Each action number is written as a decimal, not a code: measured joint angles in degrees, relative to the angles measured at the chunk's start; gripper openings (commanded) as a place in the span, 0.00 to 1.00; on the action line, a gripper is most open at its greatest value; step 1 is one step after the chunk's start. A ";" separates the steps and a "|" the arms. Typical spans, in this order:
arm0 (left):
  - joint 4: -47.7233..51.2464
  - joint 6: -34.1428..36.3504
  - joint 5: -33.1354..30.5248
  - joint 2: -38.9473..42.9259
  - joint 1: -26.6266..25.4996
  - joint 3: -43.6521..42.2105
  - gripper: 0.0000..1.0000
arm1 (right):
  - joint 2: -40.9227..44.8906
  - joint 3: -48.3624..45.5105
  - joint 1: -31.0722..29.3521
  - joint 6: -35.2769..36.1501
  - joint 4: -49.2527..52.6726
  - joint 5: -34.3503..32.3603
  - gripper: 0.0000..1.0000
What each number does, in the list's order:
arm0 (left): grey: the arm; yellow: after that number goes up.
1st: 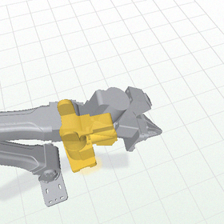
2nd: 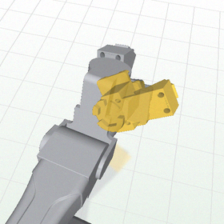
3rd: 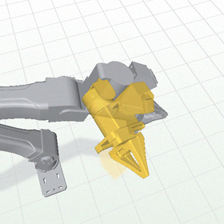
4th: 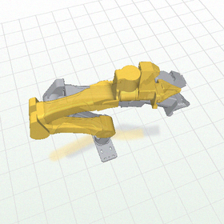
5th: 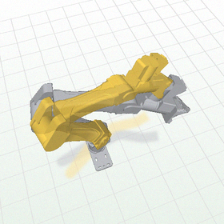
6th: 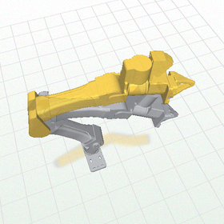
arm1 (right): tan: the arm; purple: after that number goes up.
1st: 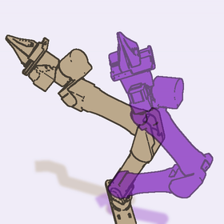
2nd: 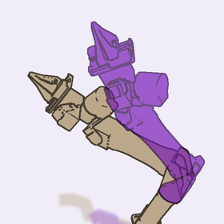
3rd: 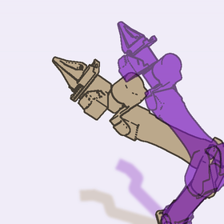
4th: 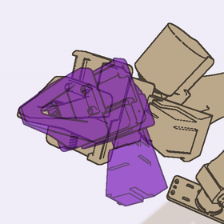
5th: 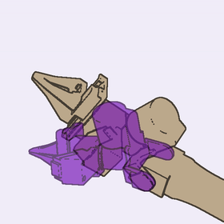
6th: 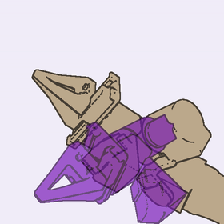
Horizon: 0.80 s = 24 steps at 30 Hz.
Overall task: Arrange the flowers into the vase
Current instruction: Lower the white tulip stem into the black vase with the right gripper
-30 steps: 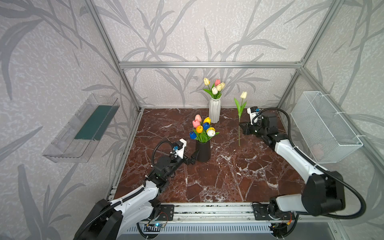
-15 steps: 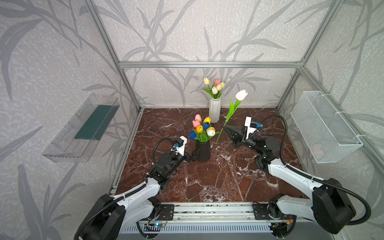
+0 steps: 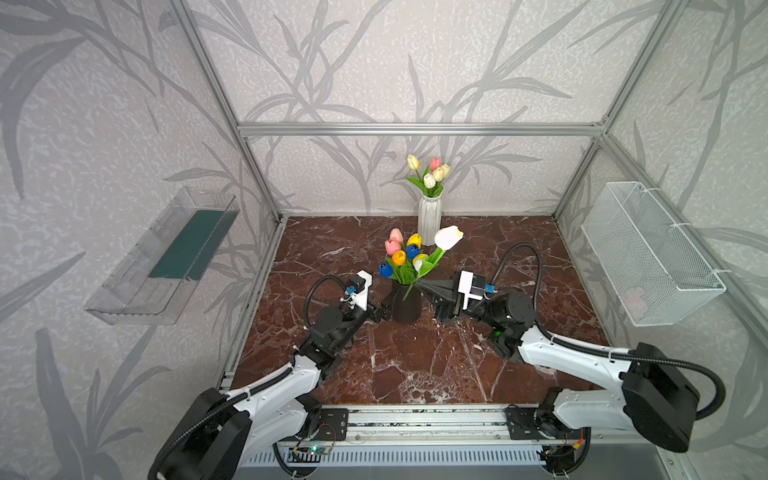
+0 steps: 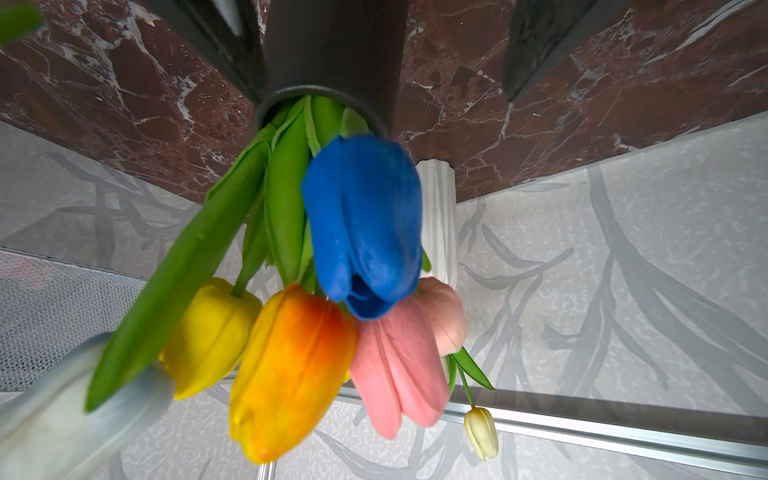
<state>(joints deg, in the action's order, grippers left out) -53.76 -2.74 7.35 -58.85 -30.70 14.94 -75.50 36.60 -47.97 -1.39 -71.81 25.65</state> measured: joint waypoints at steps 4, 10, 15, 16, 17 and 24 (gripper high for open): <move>0.04 -0.02 -1.38 0.70 0.00 -0.44 0.88 | -4.85 1.53 -0.04 2.99 -0.04 -4.09 0.00; 0.28 0.02 -4.22 3.72 0.00 -2.56 0.89 | -8.50 4.17 -0.04 4.96 -0.02 -7.50 0.00; 1.95 0.20 -5.84 6.45 0.00 -3.10 0.89 | -8.92 4.48 -0.04 6.01 0.26 -9.20 0.00; 2.23 0.20 -6.03 6.75 0.00 -3.10 0.89 | -8.92 4.74 -0.04 6.10 0.35 -9.33 0.00; 2.49 0.22 -6.21 7.02 0.00 -3.10 0.89 | -8.83 4.92 -0.04 6.23 0.39 -9.51 0.00; 2.91 0.22 -6.49 6.82 0.00 -3.10 0.89 | -7.96 5.14 -0.04 7.26 1.84 -10.23 0.00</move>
<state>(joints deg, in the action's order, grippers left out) -50.85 -2.52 0.86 -52.03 -30.70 11.84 -83.46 41.74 -48.01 5.87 -69.97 15.42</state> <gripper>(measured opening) 0.885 0.044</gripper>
